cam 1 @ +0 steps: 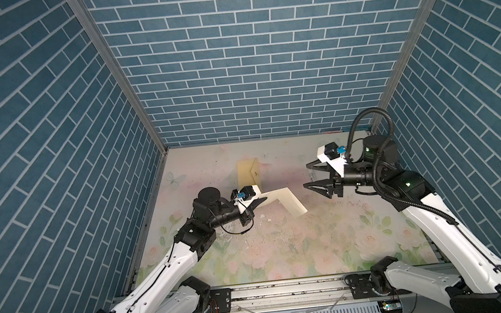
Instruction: Place the letter into the envelope and seal it
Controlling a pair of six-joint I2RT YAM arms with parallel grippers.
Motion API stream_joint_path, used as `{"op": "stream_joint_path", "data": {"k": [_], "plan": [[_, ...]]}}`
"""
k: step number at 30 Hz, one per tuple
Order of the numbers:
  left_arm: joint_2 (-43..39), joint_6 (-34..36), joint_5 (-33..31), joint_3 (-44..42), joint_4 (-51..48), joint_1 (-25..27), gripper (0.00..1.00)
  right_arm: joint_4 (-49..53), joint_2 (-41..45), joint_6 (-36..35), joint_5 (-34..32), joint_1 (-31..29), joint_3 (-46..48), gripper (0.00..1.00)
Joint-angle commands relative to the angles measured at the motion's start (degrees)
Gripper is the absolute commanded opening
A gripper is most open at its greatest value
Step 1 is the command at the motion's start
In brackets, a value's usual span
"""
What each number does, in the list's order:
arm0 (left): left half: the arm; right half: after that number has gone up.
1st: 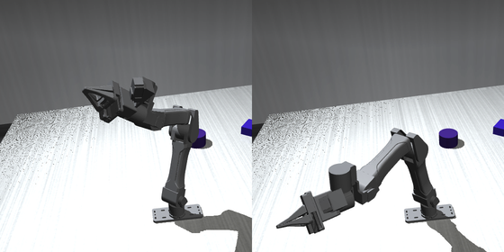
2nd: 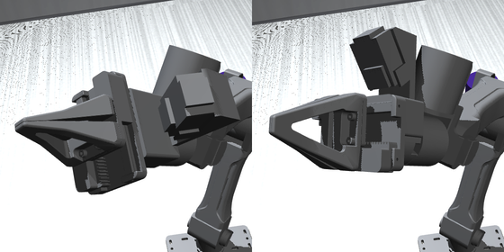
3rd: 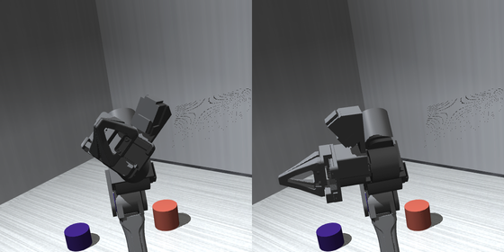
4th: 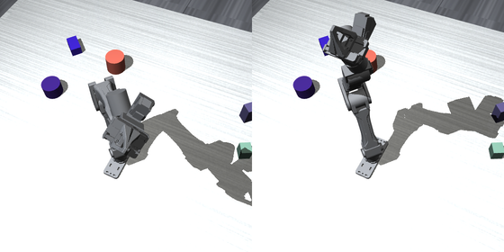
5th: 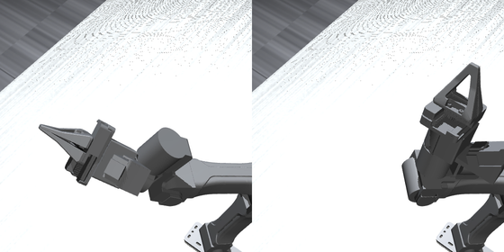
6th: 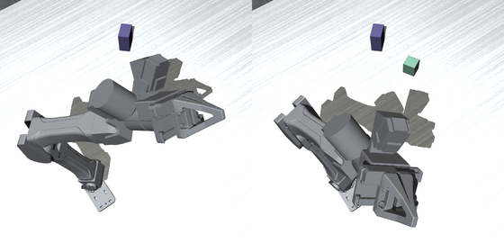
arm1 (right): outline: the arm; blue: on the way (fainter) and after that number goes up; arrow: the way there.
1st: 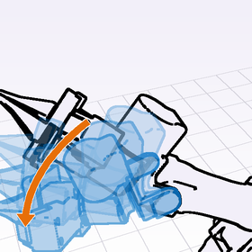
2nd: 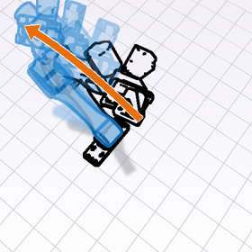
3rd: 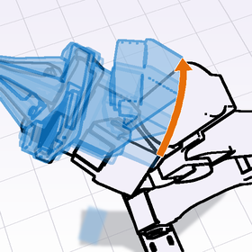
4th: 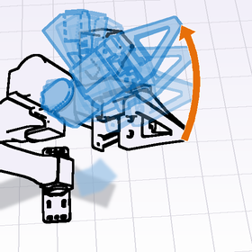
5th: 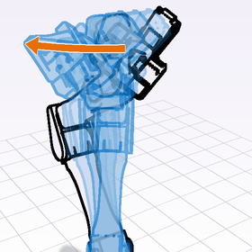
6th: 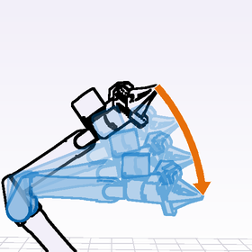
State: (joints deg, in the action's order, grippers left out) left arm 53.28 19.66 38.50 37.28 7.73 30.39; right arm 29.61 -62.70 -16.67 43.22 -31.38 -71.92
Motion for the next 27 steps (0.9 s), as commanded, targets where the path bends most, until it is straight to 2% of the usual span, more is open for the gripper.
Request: {"op": "stream_joint_path", "data": {"k": [1,5,11,21,27], "plan": [[0.53,-1.02,-0.28,1.85,-0.53,-0.02,0.00,4.57,-1.97,-6.37,-6.01,-4.48,-4.64,0.70],[0.86,-1.53,0.19,1.63,0.47,0.00,0.00,5.44,-5.95,-8.76,-10.25,-9.47,-6.46,0.68],[1.22,-1.86,1.03,1.64,0.70,0.01,0.00,7.14,-11.12,-12.25,-15.27,-13.19,-9.63,0.63],[1.35,-1.82,2.68,1.75,0.43,-0.01,0.00,8.63,-15.14,-17.28,-16.67,-15.65,-11.19,0.50],[2.29,-1.64,4.03,2.47,-0.58,-0.01,0.00,8.80,-16.49,-18.73,-16.42,-15.73,-10.88,0.38]]}}
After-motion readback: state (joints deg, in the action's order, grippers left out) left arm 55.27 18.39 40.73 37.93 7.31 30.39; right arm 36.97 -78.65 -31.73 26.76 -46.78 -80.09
